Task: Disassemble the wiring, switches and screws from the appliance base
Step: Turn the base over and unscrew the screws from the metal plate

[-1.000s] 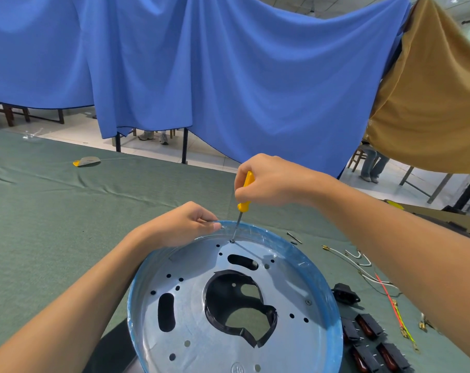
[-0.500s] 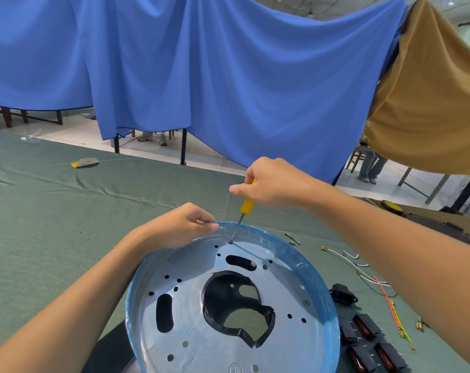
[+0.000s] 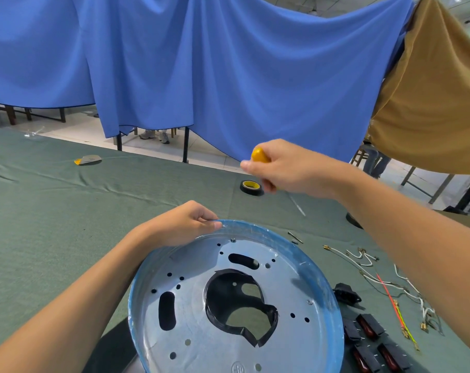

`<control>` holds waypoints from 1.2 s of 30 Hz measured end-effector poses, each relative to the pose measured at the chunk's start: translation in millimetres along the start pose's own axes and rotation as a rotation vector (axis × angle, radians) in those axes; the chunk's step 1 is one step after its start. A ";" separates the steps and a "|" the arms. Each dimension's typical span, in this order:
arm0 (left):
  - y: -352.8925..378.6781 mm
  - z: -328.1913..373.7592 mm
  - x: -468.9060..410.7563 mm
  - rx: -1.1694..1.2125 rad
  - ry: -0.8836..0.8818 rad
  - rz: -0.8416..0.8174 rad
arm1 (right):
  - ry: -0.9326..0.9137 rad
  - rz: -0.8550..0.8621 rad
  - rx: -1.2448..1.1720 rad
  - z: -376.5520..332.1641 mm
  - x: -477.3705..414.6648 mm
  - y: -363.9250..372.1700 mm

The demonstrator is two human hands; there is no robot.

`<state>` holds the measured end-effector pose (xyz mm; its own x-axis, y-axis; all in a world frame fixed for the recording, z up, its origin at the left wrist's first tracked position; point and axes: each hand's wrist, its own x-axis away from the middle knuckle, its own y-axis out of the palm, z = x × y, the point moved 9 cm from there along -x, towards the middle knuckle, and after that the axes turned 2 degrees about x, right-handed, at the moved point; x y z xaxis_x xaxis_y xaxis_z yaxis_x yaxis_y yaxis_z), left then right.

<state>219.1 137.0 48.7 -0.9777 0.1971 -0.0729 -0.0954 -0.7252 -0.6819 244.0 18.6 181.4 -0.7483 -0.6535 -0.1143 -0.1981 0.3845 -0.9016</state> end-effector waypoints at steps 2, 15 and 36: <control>0.2 0.3 0.4 0.004 -0.001 0.001 | -0.014 -0.076 0.174 2.1 2.9 17.9; -0.4 2.2 2.2 0.014 -0.012 -0.001 | -0.090 0.135 0.051 -0.4 1.2 15.6; -0.3 1.5 -0.1 0.029 0.000 0.017 | 0.044 -0.073 0.516 12.9 0.9 97.9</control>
<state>218.9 136.2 50.0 -0.9791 0.1851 -0.0845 -0.0843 -0.7470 -0.6594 232.1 47.2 87.6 -0.7724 -0.6342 -0.0356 0.0783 -0.0395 -0.9961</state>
